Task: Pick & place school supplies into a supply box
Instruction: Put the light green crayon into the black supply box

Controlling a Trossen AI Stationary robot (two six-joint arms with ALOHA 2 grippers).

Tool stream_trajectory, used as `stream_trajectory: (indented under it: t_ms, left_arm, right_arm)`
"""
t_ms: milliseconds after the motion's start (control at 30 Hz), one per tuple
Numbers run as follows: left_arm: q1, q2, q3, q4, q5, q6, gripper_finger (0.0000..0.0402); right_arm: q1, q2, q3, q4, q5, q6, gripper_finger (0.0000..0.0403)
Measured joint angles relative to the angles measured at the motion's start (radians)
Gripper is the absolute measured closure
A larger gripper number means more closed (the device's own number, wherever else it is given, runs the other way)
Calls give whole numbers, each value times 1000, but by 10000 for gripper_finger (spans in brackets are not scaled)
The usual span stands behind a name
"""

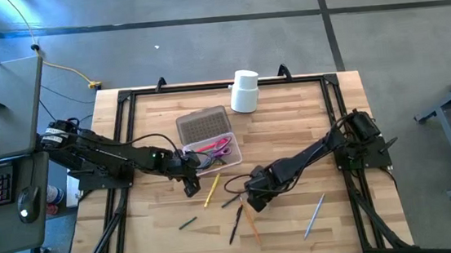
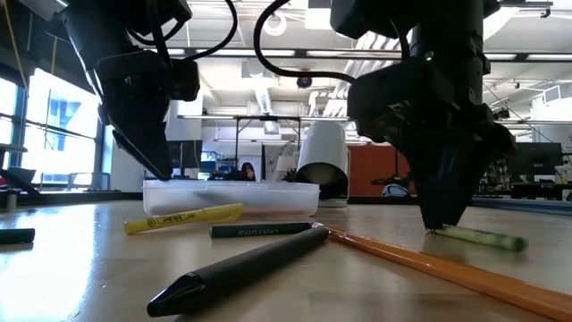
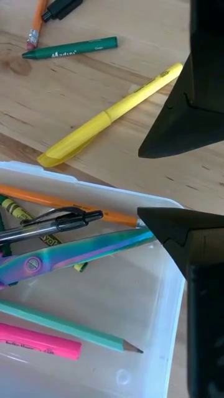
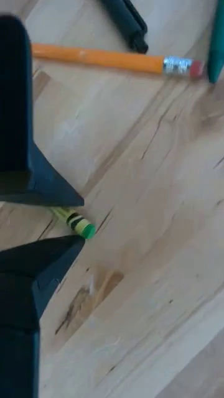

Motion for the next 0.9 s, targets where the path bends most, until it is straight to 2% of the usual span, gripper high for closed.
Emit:
stream_trajectory:
  t_ms: [200, 300, 433, 633, 767, 900]
  left_arm:
    - [0, 0, 0, 0, -1, 0, 229]
    - [0, 0, 0, 0, 3, 0, 229]
    - [0, -18, 20, -44, 63, 5, 229]
    - [0, -67, 104, -150, 153, 51, 229]
    - [0, -114, 159, -213, 143, 78, 229]
    - [0, -162, 213, -283, 137, 101, 229]
  right_arm:
    - [-1, 0, 0, 7, -29, -76, 395]
    - [-2, 0, 0, 21, -35, -164, 390]
    - [-12, 1, -1, 66, -28, -282, 382]
    - [-37, 2, -1, 180, 3, -456, 398]
    - [-53, 2, -1, 262, 11, -551, 397]
    - [-65, 2, 0, 301, 2, -569, 395]
